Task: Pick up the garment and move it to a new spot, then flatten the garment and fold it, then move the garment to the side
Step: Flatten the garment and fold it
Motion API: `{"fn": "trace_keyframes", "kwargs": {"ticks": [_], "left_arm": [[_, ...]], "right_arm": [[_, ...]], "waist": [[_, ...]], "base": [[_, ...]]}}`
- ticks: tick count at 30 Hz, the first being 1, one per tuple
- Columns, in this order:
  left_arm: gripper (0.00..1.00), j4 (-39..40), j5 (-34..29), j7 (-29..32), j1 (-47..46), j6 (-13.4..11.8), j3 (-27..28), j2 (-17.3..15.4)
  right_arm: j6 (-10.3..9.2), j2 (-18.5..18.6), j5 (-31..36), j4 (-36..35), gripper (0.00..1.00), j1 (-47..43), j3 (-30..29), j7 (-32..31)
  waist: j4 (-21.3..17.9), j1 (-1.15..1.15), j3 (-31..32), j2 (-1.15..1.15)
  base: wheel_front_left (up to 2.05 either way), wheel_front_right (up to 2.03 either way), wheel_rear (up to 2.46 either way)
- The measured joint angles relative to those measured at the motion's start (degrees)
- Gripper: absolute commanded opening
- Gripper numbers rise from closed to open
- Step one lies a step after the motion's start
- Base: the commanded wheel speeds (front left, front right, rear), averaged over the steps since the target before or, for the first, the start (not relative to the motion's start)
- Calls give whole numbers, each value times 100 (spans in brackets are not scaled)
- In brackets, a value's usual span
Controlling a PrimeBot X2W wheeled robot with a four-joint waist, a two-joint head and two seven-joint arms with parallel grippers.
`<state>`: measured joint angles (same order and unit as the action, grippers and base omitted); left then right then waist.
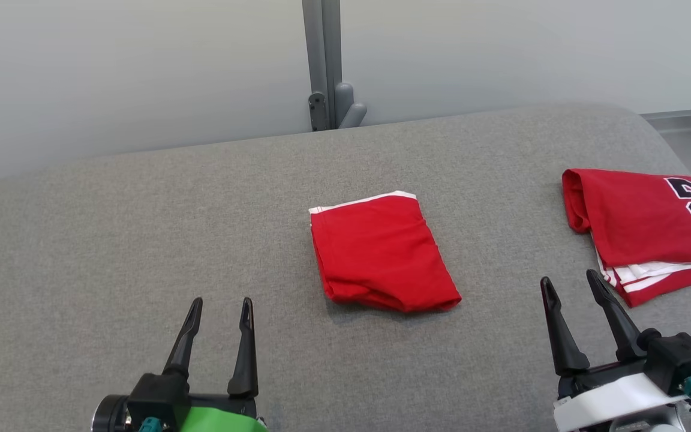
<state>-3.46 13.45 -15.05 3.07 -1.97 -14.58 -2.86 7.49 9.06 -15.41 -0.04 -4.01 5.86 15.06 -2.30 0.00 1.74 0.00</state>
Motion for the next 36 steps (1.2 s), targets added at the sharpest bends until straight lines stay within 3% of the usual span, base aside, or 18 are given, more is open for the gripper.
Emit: {"fn": "trace_keyframes", "kwargs": {"ticks": [10, 36], "left_arm": [[100, 85, -292, 0, 419, 71, 179, 0], [100, -59, -293, 0, 591, 69, 190, 0]], "right_arm": [[0, -4, 202, -43, 100, -416, -144, 0], [0, 16, 192, 152, 100, -469, 69, 0]], "waist": [[101, 0, 250, 0], [241, 0, 259, 0]], "base": [[0, 0, 0], [0, 0, 0]]}}
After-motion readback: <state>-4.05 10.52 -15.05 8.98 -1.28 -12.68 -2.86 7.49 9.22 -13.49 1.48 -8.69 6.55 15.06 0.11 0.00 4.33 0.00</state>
